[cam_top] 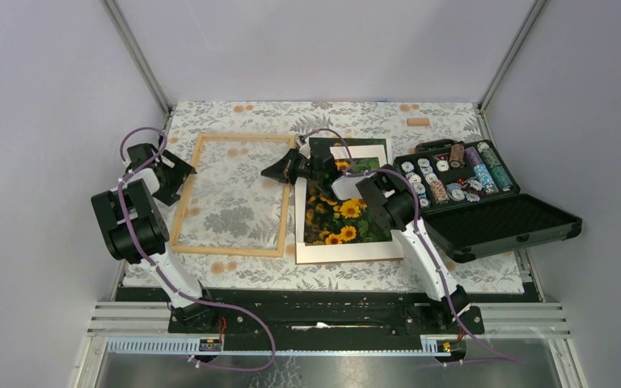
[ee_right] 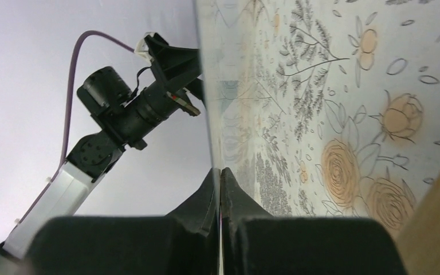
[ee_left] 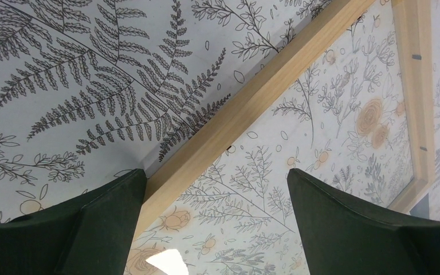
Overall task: Put the photo into the frame
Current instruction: Place the photo frame item in the photo frame.
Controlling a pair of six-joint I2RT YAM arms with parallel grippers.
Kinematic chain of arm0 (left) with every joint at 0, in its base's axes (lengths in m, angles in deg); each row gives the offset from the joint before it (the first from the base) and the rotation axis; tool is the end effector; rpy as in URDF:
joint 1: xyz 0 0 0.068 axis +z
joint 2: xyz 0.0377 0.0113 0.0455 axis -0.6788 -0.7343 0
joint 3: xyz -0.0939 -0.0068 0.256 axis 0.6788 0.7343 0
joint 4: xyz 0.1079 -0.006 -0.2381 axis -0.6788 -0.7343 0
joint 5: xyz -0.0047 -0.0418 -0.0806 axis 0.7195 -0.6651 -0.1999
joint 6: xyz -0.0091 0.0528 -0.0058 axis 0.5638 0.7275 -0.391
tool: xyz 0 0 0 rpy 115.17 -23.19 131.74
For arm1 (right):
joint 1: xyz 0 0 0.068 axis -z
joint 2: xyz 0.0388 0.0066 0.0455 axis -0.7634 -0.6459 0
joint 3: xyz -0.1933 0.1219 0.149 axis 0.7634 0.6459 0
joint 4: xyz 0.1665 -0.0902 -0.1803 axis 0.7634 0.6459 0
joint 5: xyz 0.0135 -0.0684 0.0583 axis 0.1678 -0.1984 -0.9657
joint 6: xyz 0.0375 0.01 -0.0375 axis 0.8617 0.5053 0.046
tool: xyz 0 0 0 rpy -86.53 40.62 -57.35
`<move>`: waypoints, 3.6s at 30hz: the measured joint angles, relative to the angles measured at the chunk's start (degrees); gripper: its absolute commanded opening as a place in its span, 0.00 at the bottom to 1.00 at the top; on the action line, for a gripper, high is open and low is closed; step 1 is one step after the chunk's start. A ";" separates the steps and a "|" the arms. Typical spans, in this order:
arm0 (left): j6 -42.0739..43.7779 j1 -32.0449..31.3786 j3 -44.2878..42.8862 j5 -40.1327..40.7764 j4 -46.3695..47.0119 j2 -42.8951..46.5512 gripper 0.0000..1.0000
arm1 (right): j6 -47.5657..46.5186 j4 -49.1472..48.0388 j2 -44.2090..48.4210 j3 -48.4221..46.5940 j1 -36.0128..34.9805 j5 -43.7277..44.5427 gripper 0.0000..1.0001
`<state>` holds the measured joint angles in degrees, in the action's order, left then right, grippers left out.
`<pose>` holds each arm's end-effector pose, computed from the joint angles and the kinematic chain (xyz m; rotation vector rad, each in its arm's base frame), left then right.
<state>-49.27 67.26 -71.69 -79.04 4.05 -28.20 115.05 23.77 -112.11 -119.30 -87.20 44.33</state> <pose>0.3421 0.1476 0.1662 -1.1994 2.2136 -0.3606 0.4167 0.3451 0.0997 0.1519 2.0416 1.9538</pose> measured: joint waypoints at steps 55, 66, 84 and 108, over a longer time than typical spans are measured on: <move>-0.02 -0.02 0.94 -1.44 1.07 0.57 0.99 | 21.92 -18.97 -5.75 -5.11 0.63 -5.79 0.00; -1.73 0.81 3.93 -6.16 2.64 2.56 0.99 | 23.50 -19.37 -5.86 -6.08 0.42 -5.75 0.00; -2.62 1.75 4.11 -7.80 2.40 3.17 0.99 | 23.91 -19.43 -7.23 -7.67 0.28 -5.68 0.00; -2.62 1.75 4.11 -7.80 2.36 3.17 0.99 | 24.61 -22.14 -6.14 -4.92 0.28 -5.68 0.00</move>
<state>-51.90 69.01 -67.58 -86.84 6.41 -25.03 139.66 1.63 -118.25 -124.22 -86.91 38.64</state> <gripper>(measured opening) 0.987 0.017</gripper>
